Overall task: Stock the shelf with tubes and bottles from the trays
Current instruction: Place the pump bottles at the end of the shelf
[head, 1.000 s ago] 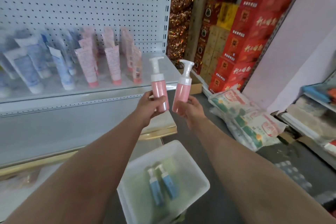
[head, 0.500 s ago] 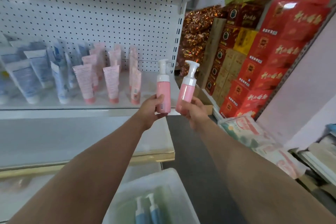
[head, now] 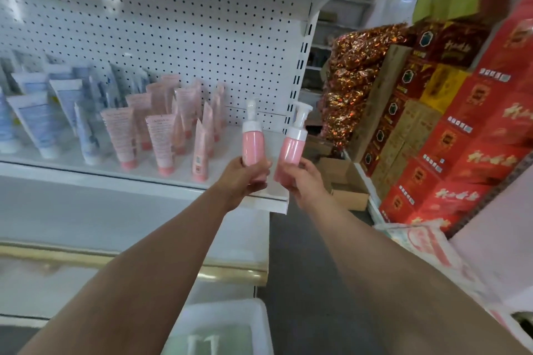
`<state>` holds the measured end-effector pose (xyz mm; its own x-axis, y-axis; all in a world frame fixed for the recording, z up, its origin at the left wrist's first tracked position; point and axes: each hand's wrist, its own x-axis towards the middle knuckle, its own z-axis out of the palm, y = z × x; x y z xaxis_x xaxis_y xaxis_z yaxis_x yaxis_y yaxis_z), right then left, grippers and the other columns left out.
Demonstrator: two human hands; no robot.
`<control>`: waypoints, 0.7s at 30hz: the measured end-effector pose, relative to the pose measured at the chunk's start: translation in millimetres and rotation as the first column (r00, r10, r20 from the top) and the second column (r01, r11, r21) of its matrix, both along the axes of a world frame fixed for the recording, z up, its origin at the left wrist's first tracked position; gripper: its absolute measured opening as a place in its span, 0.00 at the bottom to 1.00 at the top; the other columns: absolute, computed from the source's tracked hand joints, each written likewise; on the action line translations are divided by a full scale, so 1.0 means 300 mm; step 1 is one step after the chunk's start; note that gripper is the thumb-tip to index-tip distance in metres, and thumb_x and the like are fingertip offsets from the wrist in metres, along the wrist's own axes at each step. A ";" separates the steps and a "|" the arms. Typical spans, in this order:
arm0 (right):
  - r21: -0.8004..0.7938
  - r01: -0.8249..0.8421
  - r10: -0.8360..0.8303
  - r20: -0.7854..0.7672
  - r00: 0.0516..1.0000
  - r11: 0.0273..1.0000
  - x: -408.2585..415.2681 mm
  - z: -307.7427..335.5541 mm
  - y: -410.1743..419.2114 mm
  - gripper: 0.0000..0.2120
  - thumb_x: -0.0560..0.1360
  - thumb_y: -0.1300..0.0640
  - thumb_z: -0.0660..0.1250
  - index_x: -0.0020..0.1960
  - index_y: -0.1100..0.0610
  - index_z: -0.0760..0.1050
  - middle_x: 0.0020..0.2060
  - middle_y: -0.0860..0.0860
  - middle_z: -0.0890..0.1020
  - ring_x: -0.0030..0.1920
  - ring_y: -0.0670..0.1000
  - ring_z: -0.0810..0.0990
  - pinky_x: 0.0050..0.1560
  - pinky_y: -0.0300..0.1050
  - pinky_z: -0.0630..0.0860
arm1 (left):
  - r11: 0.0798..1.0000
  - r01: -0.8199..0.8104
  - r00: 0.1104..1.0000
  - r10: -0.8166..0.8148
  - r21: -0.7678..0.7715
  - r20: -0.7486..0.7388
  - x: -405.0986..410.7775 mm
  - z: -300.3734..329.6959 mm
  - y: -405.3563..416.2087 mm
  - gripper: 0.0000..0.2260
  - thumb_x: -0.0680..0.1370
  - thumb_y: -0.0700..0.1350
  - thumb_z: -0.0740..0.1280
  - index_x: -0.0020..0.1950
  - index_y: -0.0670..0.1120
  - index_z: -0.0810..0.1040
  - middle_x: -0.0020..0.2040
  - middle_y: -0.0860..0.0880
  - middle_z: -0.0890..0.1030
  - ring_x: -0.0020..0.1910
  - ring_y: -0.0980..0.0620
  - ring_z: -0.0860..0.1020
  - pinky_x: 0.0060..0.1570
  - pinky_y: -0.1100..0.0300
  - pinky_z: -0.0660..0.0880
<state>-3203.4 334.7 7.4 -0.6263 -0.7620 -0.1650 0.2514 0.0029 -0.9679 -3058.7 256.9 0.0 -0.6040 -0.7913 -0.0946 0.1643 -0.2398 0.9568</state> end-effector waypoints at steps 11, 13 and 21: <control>0.065 -0.010 0.013 -0.041 0.999 0.998 -0.025 -0.084 -0.099 0.24 0.72 0.68 0.73 0.64 0.55 0.72 0.47 0.52 0.83 0.42 0.52 0.83 0.46 0.54 0.85 | 0.981 -0.086 0.961 0.127 -0.173 0.244 -0.029 -0.067 -0.101 0.24 0.69 0.43 0.80 0.62 0.43 0.76 0.54 0.42 0.83 0.51 0.43 0.83 0.50 0.50 0.81; 0.055 0.028 -0.022 -0.120 0.992 0.998 -0.024 -0.090 -0.111 0.24 0.71 0.68 0.74 0.63 0.54 0.72 0.49 0.51 0.83 0.44 0.50 0.83 0.41 0.47 0.84 | 0.969 -0.148 0.947 0.196 -0.196 0.254 -0.047 -0.068 -0.121 0.25 0.69 0.39 0.79 0.63 0.44 0.73 0.53 0.44 0.82 0.50 0.46 0.82 0.44 0.54 0.81; 0.126 0.132 -0.080 -0.351 0.933 0.983 -0.048 -0.145 -0.238 0.28 0.64 0.58 0.81 0.59 0.48 0.73 0.52 0.47 0.83 0.53 0.50 0.83 0.57 0.55 0.81 | 0.884 -0.213 0.886 0.354 -0.417 0.299 -0.105 -0.116 -0.261 0.22 0.70 0.43 0.78 0.62 0.48 0.75 0.57 0.49 0.81 0.54 0.50 0.79 0.51 0.57 0.79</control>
<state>-3217.9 263.4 -36.0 -0.7401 -0.6719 -0.0290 -0.0893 0.1410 -0.9860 -3090.2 178.7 -34.9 -0.3280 -0.9422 0.0683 -0.1974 0.1391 0.9704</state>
